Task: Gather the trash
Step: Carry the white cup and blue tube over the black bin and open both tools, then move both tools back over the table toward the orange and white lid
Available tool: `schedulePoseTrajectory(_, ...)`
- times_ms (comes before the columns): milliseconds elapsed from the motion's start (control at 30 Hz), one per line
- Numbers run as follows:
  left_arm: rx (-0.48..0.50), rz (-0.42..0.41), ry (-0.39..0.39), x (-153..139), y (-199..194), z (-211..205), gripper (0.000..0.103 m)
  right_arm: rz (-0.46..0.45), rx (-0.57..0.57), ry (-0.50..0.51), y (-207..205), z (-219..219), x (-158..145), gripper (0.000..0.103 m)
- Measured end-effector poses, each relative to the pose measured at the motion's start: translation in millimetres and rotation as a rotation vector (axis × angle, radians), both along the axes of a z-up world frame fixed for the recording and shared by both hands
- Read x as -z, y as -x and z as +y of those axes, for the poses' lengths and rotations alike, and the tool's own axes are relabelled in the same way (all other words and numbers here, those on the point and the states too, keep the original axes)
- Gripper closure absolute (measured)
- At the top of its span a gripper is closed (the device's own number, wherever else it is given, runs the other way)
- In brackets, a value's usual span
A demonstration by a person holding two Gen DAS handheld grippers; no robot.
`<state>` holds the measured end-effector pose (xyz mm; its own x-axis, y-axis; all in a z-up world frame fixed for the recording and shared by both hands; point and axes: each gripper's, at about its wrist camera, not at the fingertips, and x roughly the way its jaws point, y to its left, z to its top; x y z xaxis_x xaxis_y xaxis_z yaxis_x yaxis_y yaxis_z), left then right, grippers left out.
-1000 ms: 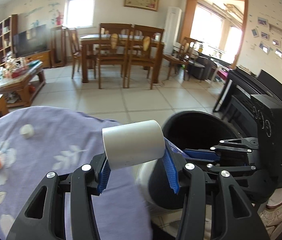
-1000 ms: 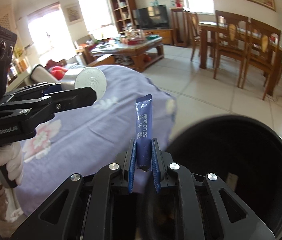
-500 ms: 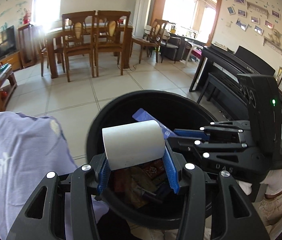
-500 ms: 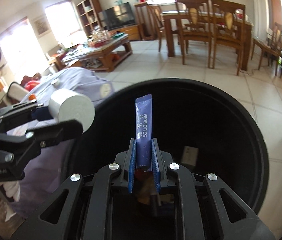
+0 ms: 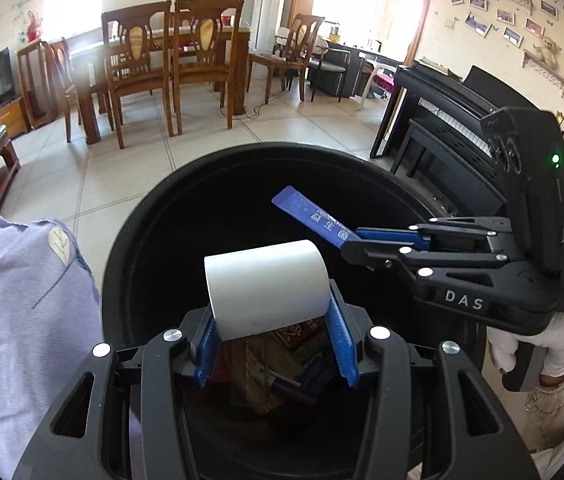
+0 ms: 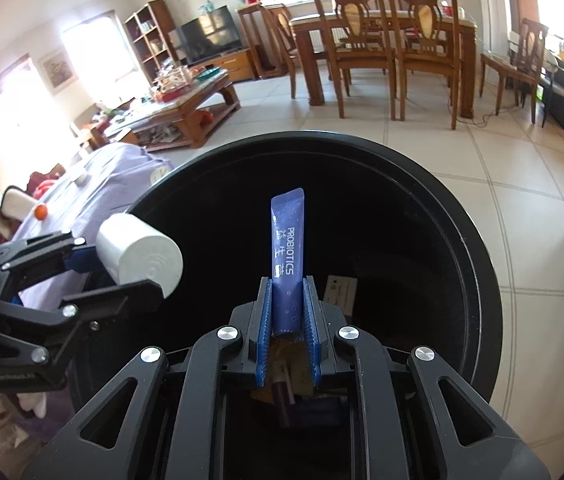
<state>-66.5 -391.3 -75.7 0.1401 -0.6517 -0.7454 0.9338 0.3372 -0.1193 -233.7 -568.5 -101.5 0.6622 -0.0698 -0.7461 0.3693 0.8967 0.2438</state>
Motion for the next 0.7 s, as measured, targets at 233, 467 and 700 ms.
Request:
schedulePoseTrajectory(233, 0.004, 0.014, -0.013, 3.4, 0.6, -2.3, 0.055, 0.004, 0.009, -0.002, 0.3, -0.6, -1.2, 0.086)
schedulePoseTrajectory(467, 0.011, 0.02, 0.007, -1.8, 1.5, 4.7, 0.049, -0.006, 0.023, -0.001, -1.1, 0.6, -6.7, 0.057)
schedulePoseTrajectory(700, -0.003, -0.011, 0.045, -12.4, 5.5, 17.8, 0.03, -0.018, 0.027, 0.008, -4.3, 9.4, -13.3, 0.042)
